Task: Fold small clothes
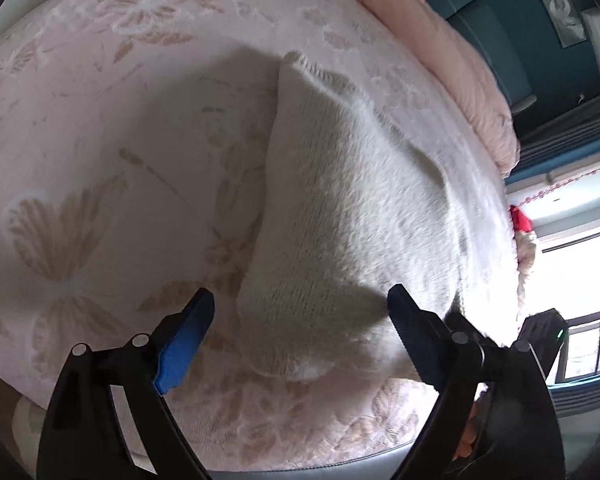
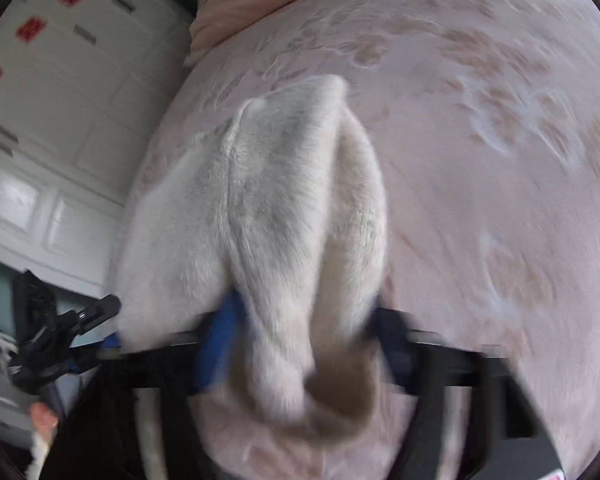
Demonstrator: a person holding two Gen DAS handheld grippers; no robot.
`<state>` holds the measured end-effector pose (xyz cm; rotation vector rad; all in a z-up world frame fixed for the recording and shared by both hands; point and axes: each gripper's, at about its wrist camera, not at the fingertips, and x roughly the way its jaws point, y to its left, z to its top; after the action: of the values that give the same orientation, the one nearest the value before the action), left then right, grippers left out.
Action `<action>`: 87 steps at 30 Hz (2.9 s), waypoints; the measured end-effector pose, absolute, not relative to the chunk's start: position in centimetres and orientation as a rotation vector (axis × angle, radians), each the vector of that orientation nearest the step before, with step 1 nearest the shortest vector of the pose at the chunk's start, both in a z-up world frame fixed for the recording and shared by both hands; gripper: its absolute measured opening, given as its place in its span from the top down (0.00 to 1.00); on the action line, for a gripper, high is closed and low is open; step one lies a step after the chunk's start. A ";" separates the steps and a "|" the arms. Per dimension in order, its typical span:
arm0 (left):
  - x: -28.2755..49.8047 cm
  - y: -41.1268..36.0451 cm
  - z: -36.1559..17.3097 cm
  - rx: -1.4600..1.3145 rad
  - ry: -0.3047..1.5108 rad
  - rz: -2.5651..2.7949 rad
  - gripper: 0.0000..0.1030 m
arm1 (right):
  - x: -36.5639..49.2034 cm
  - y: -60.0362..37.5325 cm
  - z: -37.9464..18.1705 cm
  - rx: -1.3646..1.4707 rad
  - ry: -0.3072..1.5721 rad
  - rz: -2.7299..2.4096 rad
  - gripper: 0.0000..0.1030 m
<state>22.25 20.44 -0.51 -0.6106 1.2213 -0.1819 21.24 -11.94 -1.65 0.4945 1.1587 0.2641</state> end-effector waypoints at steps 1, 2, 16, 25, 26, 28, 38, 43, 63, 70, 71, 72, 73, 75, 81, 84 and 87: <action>21.9 20.4 -0.4 -0.602 1.216 -0.183 0.17 | 21.8 -11.3 -0.9 0.457 1.155 0.259 0.75; 21.8 20.2 -0.1 -0.583 1.197 -0.180 0.17 | 22.3 -10.7 0.5 0.417 1.126 0.265 0.76; 21.9 19.1 -0.2 -0.518 1.171 -0.156 0.10 | 24.1 -12.2 -0.3 0.405 1.122 0.204 0.41; 23.7 20.4 -4.0 -0.748 1.238 -0.226 0.38 | 25.7 -11.8 -6.3 0.819 1.220 0.348 0.67; 24.1 20.4 -4.0 -0.775 1.254 -0.256 0.39 | 25.7 -11.7 -5.7 0.805 1.201 0.328 0.70; 24.3 20.1 -2.6 -0.734 1.243 -0.256 0.49 | 25.2 -10.9 -1.9 0.699 1.121 0.348 0.75; 20.9 14.9 -1.8 -0.343 1.208 -0.275 0.32 | 19.8 -11.2 -3.4 0.479 1.191 0.204 0.56; 19.1 15.9 3.2 -0.207 1.116 -0.153 0.26 | 17.4 -11.4 2.0 0.395 1.056 0.107 0.51; 8.2 7.6 9.1 0.121 0.886 -0.068 0.06 | 3.9 -11.6 7.6 0.207 0.925 -0.109 0.32; 5.8 6.5 9.2 0.127 0.841 -0.046 0.06 | 1.8 -11.5 8.0 0.183 0.904 -0.132 0.29; 5.5 6.3 9.2 0.127 0.836 -0.042 0.06 | 1.5 -11.4 8.0 0.178 0.900 -0.134 0.29; 5.2 6.2 9.3 0.130 0.830 -0.033 0.06 | 1.3 -11.3 8.0 0.173 0.897 -0.136 0.28; 4.9 6.0 9.3 0.137 0.818 -0.026 0.06 | 1.1 -11.2 8.1 0.169 0.894 -0.136 0.27; 4.5 5.7 9.4 0.152 0.804 -0.024 0.06 | 0.8 -10.9 8.3 0.161 0.887 -0.135 0.26; 3.9 5.5 9.6 0.135 0.805 -0.029 0.07 | 0.1 -10.4 8.9 0.147 0.869 -0.133 0.26; 3.9 5.6 9.7 0.114 0.813 -0.021 0.07 | -0.1 -10.4 9.0 0.146 0.866 -0.132 0.26; 3.7 5.4 9.9 0.123 0.809 -0.009 0.07 | 0.0 -10.3 8.9 0.145 0.869 -0.131 0.26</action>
<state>3.74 5.43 9.85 0.1227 0.8088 -0.0086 -0.02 -10.32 8.87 0.1453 0.8689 -0.1314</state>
